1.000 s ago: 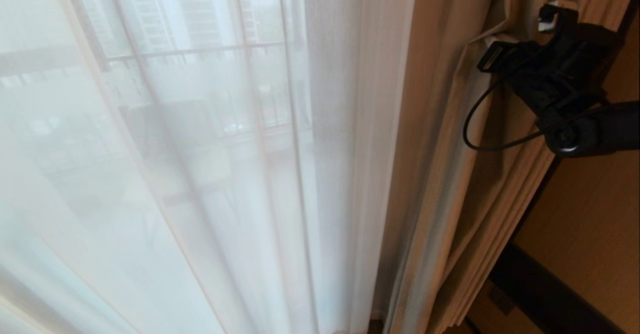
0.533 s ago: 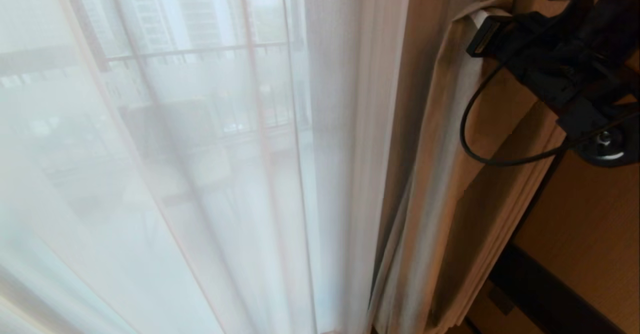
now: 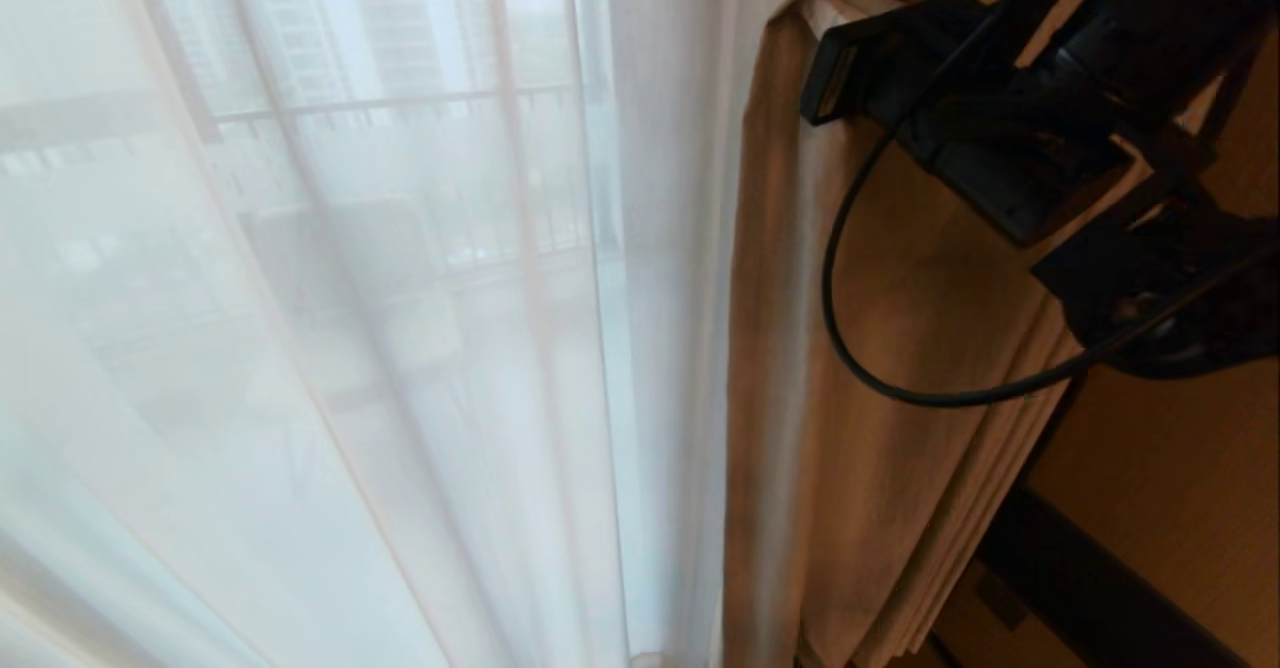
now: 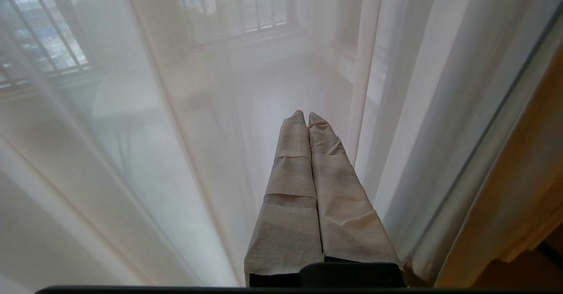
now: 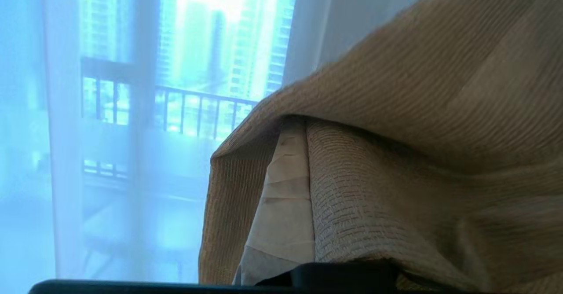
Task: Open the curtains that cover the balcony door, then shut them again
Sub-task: Close the outer curtains on both sides
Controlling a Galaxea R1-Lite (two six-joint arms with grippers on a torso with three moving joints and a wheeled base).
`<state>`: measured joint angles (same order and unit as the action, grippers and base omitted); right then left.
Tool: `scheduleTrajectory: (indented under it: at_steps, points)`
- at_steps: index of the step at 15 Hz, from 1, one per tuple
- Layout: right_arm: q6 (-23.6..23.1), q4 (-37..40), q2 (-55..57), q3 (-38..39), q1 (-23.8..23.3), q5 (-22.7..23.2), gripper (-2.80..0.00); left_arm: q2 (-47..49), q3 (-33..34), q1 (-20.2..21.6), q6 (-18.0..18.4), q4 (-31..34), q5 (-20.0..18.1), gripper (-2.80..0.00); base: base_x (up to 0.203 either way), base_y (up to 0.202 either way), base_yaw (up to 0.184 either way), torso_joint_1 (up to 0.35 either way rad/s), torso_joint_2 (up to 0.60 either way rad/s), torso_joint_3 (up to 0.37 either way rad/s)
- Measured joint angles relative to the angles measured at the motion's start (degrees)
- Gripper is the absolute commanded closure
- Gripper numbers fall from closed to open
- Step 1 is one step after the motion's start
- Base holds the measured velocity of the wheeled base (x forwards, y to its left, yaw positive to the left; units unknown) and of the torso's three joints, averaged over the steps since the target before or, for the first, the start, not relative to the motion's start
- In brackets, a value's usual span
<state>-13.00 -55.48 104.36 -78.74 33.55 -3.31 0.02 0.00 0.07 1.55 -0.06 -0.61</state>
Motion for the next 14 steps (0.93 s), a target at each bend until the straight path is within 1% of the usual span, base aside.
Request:
scheduleTrajectory:
  at_steps: [2,3,7,11,14]
  points:
    - [-0.5,0.2,2.7,-3.4,2.6,-3.1,0.00,0.0,0.0,0.0,0.0,0.0,0.0,0.00,0.000,0.000,0.000,0.000,0.00,0.000]
    - [-1.4,0.3,4.2,-5.1,3.9,-3.7,0.00,0.0,0.0,0.0,0.0,0.0,0.0,0.00,0.000,0.000,0.000,0.000,0.00,0.000]
    - [-4.4,0.9,9.7,-10.8,7.8,-3.9,0.00,0.0,0.0,0.0,0.0,0.0,0.0,0.00,0.000,0.000,0.000,0.000,0.00,0.000]
    - [-5.3,2.6,14.2,-15.5,10.5,-4.0,0.00,0.0,0.0,0.0,0.0,0.0,0.0,0.00,0.000,0.000,0.000,0.000,0.00,0.000]
    - [-5.6,2.8,16.5,-17.5,11.8,-4.0,0.00,0.0,0.0,0.0,0.0,0.0,0.0,0.00,0.000,0.000,0.000,0.000,0.00,0.000]
